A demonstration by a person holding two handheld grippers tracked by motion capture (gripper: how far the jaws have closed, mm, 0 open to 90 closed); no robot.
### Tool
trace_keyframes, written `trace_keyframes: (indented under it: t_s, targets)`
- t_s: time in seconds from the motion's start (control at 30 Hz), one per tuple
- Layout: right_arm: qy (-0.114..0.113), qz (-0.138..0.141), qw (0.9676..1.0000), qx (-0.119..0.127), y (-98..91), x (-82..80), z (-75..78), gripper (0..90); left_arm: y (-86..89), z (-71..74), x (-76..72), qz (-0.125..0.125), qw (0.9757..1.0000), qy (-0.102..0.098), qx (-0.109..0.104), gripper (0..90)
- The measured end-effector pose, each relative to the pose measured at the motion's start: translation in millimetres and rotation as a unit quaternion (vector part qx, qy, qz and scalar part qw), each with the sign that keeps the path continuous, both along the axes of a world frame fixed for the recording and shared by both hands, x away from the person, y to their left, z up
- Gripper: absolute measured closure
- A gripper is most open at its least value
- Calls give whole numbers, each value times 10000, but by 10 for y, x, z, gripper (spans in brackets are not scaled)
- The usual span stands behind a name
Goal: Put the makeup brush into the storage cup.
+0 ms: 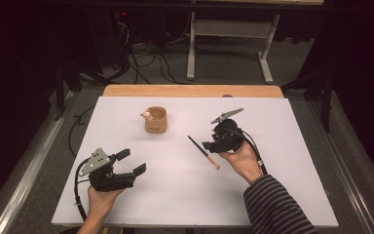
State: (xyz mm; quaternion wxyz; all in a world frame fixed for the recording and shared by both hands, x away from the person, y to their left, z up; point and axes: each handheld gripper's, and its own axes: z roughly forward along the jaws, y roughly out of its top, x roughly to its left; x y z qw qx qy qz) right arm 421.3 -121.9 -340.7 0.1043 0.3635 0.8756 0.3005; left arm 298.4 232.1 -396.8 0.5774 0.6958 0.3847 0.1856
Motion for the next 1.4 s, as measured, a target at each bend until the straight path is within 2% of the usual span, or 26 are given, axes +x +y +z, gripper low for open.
trace_keyframes:
  t_s: [0.13, 0.3, 0.5, 0.53, 0.7, 0.83, 0.9, 1.0, 1.07, 1.13, 1.4]
  targets:
    - [66, -3, 9999, -89, 8, 18, 10, 535, -1, 0, 0, -2, 10000, 0, 1, 171]
    - [336, 2, 9988, -343, 41, 72, 8, 558, 2, 0, 0, 1, 10000, -1, -8, 171]
    - [594, 93, 9954, -745, 139, 103, -28, 559, 3, 1, -1, -1, 10000, 0, -8, 171]
    - [594, 93, 9954, -745, 139, 103, -28, 559, 3, 1, -1, -1, 10000, 0, -8, 171]
    - [665, 145, 9922, -1048, 226, 138, -68, 564, 5, 2, -2, -5, 10000, 1, -23, 171]
    - [740, 105, 9911, -1104, 260, 146, -76, 567, 4, 2, -2, -9, 10000, 3, -20, 171]
    - [879, 79, 9893, -1165, 280, 161, -95, 568, 4, 2, -2, -11, 10000, -3, -5, 171]
    - [886, 149, 9882, -1240, 280, 181, -118, 577, 3, 2, -3, -10, 10000, -1, -12, 171]
    - [986, 69, 9866, -1297, 287, 183, -136, 596, 3, 2, -3, -9, 10000, -1, -9, 171]
    - [968, 120, 9868, -1294, 281, 194, -146, 602, 2, 2, -3, -8, 10000, -2, -8, 171]
    - [1091, 170, 9835, -1435, 296, 221, -201, 643, 1, 3, -5, -7, 10000, -3, -2, 172]
